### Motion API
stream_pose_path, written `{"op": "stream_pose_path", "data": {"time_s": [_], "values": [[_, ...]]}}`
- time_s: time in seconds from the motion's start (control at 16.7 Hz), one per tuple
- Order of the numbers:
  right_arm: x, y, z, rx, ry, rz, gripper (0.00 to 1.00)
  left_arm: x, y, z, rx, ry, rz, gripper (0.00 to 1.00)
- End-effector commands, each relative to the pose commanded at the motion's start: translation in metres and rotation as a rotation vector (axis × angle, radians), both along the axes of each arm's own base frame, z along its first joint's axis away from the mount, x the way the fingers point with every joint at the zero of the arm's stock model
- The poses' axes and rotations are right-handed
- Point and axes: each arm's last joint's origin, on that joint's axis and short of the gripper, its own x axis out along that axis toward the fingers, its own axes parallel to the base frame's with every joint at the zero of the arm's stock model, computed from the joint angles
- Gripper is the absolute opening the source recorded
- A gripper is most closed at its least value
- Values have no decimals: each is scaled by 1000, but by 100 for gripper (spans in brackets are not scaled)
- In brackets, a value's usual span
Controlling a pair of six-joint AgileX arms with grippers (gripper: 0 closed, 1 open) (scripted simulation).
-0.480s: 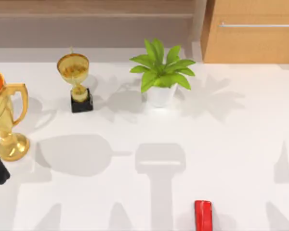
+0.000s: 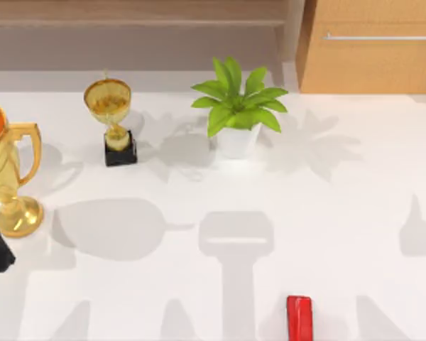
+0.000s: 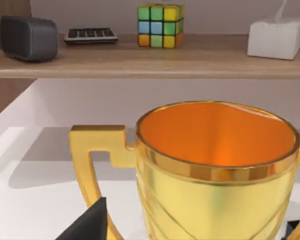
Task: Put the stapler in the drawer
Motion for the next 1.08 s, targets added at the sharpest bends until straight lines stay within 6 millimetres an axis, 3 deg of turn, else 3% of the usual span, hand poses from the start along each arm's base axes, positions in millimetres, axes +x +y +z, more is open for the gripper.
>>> {"op": "stream_pose_path", "data": {"time_s": [0.24,0.6,0.84,1.08], "values": [[34,4,31,-271,10,28,100,0,0,0,0,0,0,100],[125,15,55,-714,-19,31,100,0,0,0,0,0,0,100],[194,27,29,-979,-5,26,100,0,0,0,0,0,0,100],[246,42,-13,-1173,-6,1,100,0,0,0,0,0,0,100]]}}
